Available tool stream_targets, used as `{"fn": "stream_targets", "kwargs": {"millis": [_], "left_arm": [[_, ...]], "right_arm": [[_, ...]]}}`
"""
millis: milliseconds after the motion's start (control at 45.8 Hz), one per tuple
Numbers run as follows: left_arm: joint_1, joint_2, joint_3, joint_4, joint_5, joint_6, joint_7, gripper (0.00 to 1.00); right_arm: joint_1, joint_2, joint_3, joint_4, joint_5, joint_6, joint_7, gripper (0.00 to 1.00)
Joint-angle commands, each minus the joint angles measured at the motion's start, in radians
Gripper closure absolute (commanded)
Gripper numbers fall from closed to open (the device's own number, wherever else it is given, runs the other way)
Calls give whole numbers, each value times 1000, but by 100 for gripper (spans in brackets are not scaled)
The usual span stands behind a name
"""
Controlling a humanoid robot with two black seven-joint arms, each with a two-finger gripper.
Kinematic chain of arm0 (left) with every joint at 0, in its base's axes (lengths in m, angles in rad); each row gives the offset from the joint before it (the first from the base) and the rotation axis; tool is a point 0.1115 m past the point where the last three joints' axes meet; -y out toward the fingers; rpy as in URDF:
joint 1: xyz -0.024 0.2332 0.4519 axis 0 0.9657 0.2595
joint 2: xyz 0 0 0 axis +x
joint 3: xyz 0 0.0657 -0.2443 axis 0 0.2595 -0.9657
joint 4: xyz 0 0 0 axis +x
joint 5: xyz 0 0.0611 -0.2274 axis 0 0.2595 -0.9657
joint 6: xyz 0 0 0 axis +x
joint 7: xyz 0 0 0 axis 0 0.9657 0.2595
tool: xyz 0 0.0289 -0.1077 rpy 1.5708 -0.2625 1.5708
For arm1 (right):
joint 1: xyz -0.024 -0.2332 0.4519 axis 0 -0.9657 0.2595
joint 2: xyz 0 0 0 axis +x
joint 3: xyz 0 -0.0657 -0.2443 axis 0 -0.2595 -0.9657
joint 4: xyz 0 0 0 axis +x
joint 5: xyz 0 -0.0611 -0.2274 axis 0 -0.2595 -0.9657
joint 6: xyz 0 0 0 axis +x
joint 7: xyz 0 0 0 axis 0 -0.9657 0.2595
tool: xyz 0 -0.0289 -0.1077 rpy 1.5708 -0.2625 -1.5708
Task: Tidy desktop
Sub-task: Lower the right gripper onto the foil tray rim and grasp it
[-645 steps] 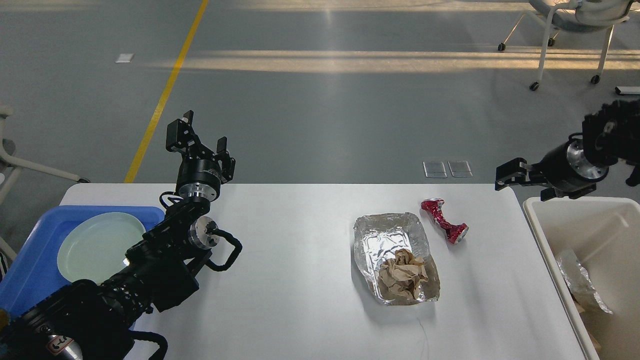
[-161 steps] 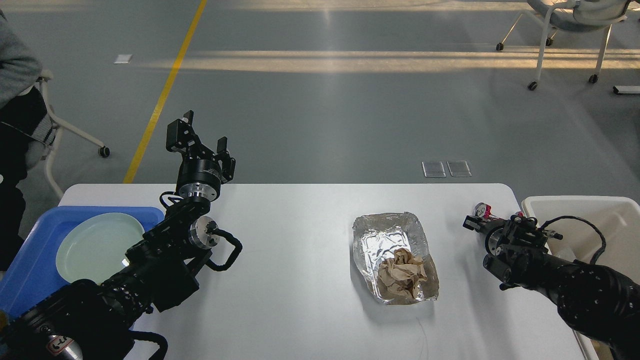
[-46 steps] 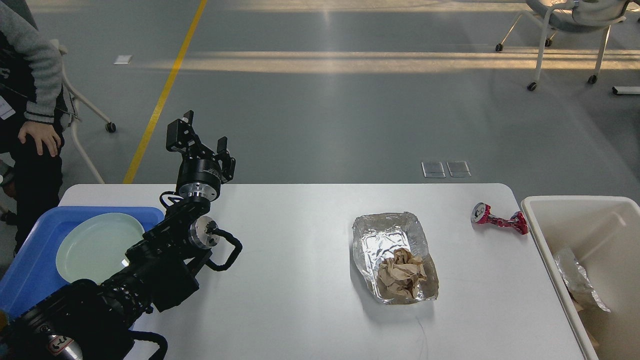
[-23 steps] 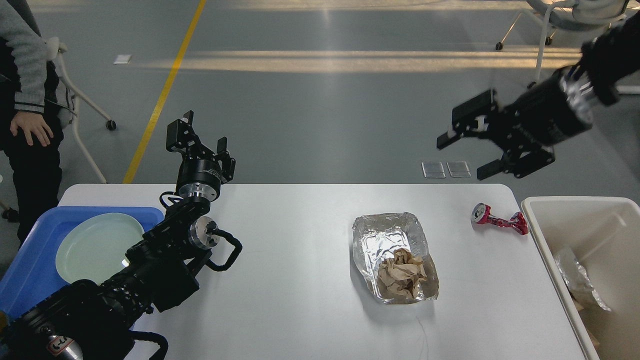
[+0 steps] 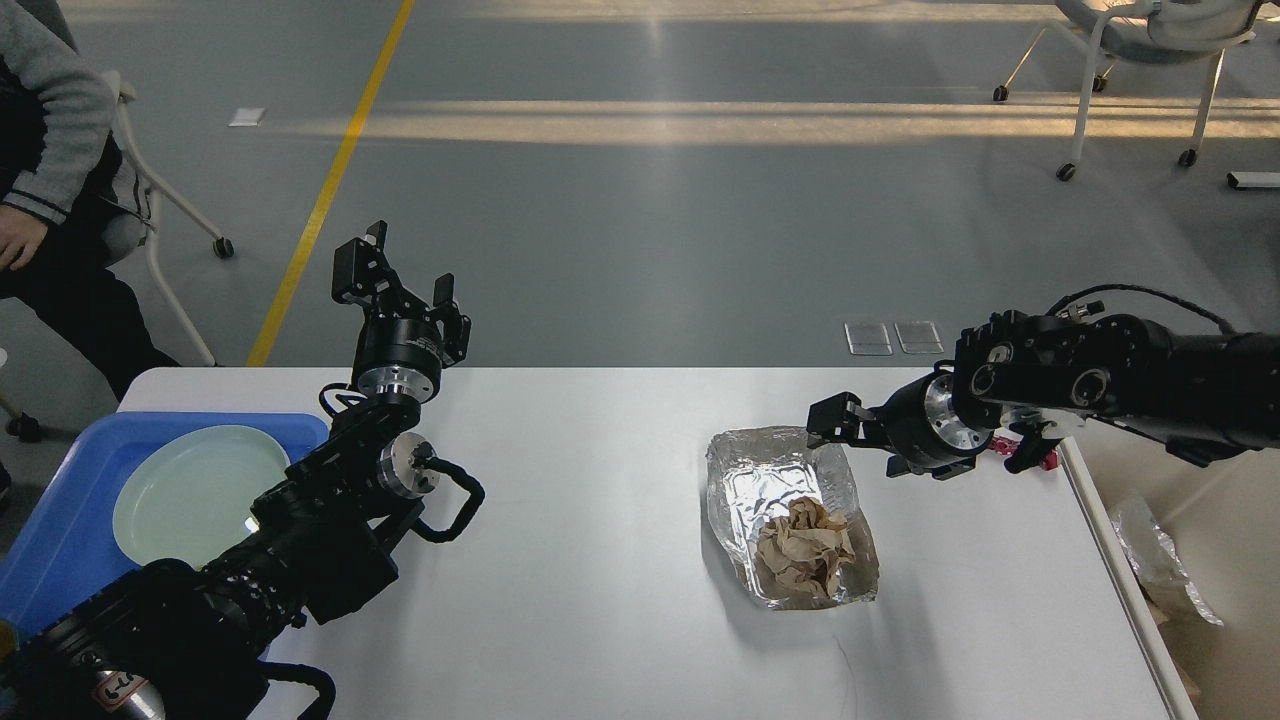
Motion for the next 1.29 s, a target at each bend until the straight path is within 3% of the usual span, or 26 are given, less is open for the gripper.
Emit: {"fn": "stream_targets", "kwargs": {"millis": [0,372,524,634,787,874,1267], "left_arm": [[0,0,0,0,0,0,0,1],[0,0,0,0,0,0,0,1],[0,0,0,0,0,0,0,1],[0,0,0,0,0,0,0,1],[0,0,0,0,0,0,0,1],[0,0,0,0,0,0,0,1],[0,0,0,0,0,0,0,1]], "right_arm": [[-68,38,0,-56,-52,-89,0,1],[-200,116,-3,-177,-62,-177,0,3],[-220,120,-5,-177,-62,-191,0,14],[-234,124,-8,-178,-62,-194,0,32],[-240,132,-23,-180,-62,-194,0,81],[-240,132,-29,-180,-62,-194,0,99],[-213,124,-28,-163,-60,-178,3,100]]}}
